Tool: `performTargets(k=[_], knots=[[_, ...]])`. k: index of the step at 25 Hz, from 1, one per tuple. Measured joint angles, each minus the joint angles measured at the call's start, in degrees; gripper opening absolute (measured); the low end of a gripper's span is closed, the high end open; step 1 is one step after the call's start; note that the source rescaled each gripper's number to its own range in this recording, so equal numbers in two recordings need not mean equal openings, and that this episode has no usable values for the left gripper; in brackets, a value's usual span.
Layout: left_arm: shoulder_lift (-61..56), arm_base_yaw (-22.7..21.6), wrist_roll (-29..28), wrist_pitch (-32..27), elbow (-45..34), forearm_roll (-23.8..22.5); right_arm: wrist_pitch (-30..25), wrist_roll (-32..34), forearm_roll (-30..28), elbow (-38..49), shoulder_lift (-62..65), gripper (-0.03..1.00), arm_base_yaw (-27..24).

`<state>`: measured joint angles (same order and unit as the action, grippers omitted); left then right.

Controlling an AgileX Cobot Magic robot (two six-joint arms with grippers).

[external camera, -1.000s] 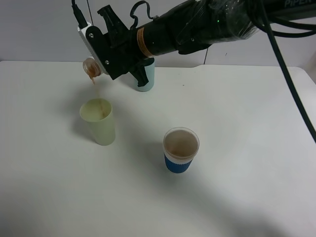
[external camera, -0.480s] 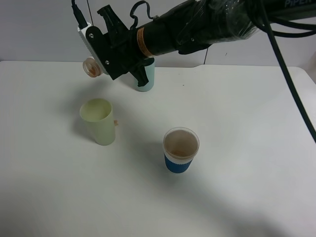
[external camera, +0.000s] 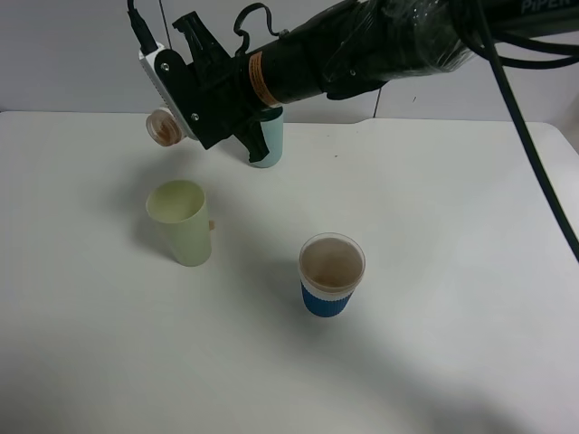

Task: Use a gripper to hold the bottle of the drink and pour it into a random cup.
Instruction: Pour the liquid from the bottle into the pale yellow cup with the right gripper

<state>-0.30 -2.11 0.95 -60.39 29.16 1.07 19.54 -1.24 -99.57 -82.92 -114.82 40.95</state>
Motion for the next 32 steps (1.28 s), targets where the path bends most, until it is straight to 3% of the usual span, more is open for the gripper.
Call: performTargets(k=[32], knots=[[0.0,0.0,0.0,0.0,0.0,0.0,0.5,-6.4,-0.1,0.0,0.0,0.03,0.1]])
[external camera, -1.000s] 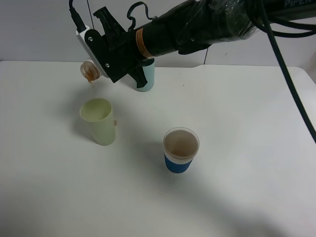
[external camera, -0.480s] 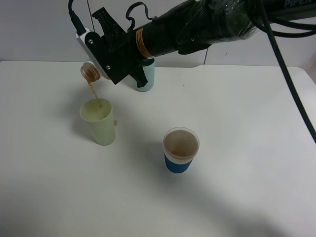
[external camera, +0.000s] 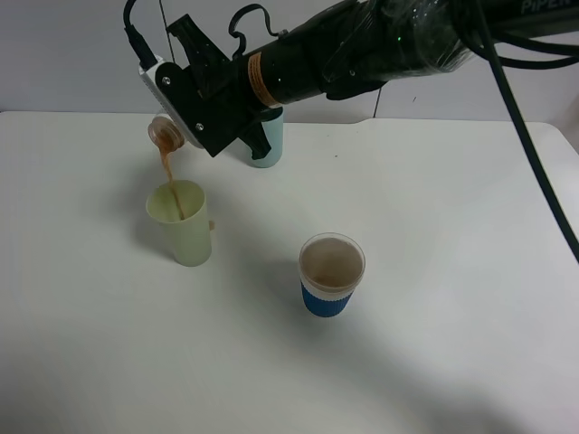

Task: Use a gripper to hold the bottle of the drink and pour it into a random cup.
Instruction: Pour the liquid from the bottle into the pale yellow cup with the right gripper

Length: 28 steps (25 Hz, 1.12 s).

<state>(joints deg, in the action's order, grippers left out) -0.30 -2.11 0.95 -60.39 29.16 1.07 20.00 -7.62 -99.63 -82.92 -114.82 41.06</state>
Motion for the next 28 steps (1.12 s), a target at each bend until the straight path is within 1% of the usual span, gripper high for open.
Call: performTargets(k=[3,22,28], knots=[[0.0,0.0,0.0,0.0,0.0,0.0,-0.3,-1.2,0.0,0.0,0.0,0.03,0.1],[0.0,0.0,0.0,0.0,0.0,0.0,-0.4,-3.9,-0.2,0.0,0.0,0.03,0.5],[0.0,0.0,0.0,0.0,0.0,0.0,-2.1,-3.9,-0.2,0.0,0.0,0.03,0.5]])
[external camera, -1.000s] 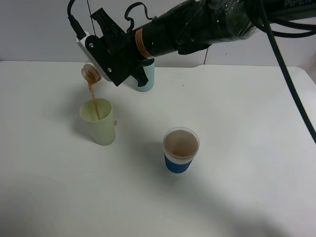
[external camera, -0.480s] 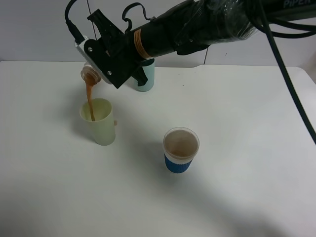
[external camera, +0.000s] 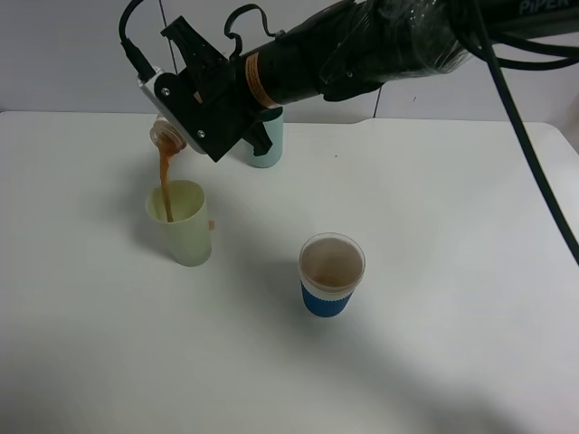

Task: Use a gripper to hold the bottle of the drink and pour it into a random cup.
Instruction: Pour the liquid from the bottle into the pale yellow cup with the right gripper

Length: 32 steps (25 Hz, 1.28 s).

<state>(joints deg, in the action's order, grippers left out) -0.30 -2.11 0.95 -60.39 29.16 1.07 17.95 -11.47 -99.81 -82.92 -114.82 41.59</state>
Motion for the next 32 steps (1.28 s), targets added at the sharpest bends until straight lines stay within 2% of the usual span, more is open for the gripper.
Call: performTargets(k=[16,32], knots=[[0.0,0.0,0.0,0.0,0.0,0.0,-0.9,-0.1,0.0,0.0,0.0,0.03,0.0],[0.0,0.0,0.0,0.0,0.0,0.0,-1.5,-3.5,0.0,0.0,0.0,0.03,0.3]])
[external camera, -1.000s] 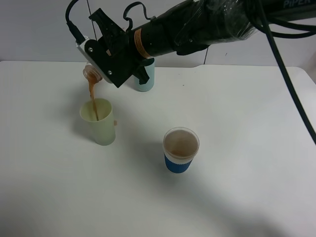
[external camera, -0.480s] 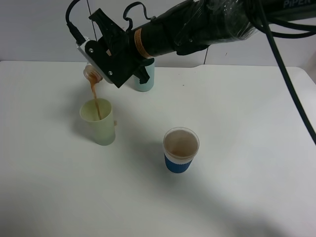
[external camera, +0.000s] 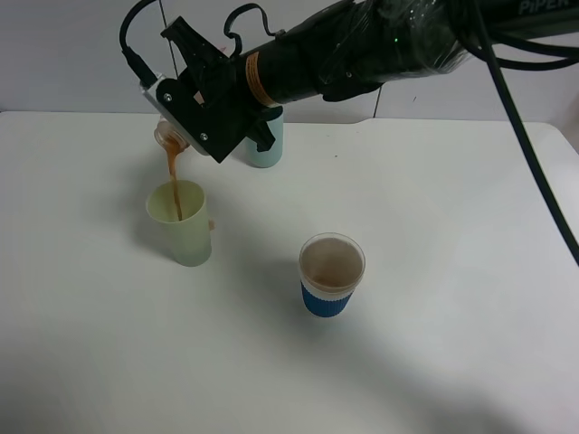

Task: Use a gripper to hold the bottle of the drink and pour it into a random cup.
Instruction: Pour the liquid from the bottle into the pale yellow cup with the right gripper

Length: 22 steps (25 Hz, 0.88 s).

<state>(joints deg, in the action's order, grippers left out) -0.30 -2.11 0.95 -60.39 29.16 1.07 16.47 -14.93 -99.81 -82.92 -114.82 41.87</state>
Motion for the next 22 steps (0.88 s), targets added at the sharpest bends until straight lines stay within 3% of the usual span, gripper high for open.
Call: performTargets(k=[22], knots=[[0.0,0.0,0.0,0.0,0.0,0.0,-1.3,-2.8,0.0,0.0,0.0,0.03,0.3]])
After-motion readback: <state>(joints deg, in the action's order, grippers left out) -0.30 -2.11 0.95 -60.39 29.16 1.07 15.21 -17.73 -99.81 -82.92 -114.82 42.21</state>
